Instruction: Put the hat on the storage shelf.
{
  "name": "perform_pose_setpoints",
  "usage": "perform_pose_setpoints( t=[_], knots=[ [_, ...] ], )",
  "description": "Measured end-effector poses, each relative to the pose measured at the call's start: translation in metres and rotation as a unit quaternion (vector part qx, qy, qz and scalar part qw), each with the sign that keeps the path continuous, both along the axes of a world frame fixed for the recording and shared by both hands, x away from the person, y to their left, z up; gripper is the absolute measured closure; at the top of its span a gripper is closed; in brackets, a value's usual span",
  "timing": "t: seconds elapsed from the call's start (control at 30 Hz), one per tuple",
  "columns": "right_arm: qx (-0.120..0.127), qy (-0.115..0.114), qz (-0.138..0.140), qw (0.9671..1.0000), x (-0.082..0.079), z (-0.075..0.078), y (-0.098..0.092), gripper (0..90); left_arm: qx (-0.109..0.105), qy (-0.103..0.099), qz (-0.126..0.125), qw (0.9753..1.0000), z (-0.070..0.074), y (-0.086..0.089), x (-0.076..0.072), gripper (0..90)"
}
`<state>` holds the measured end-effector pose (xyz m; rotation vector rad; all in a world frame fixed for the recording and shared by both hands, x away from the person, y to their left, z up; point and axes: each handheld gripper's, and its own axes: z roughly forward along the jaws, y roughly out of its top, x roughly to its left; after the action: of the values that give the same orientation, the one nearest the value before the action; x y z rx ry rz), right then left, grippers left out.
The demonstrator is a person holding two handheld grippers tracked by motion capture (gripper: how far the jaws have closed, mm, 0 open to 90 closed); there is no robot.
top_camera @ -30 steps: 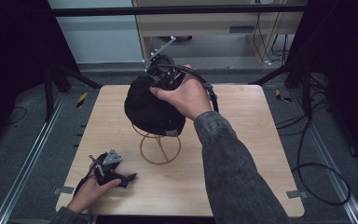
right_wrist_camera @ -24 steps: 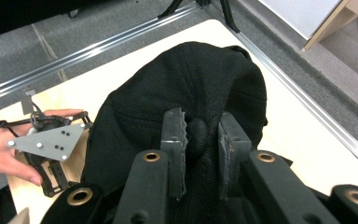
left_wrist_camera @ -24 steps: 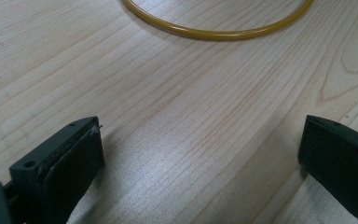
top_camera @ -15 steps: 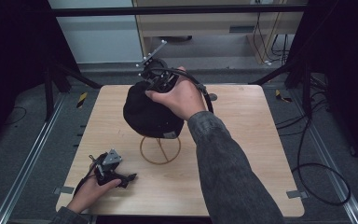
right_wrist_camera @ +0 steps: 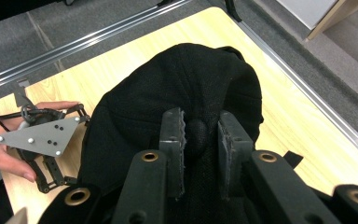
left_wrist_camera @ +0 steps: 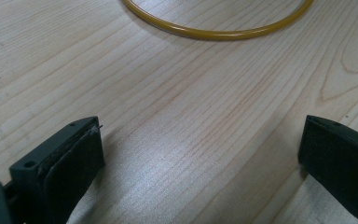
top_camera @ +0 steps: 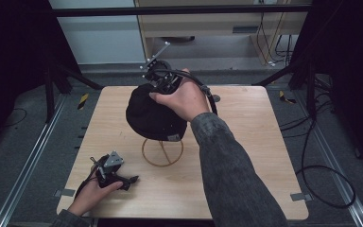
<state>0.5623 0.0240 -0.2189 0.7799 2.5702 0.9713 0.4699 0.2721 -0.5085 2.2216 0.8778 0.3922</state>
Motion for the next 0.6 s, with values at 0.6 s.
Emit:
perform_pose_setpoints(
  t=[0.6],
  knots=[
    [-0.004,0.01,-0.002,0.9999,0.0011,-0.0028,-0.001,71.8,0.0,0.0,0.0,1.0,0.0,0.0,0.0,0.0]
  ],
)
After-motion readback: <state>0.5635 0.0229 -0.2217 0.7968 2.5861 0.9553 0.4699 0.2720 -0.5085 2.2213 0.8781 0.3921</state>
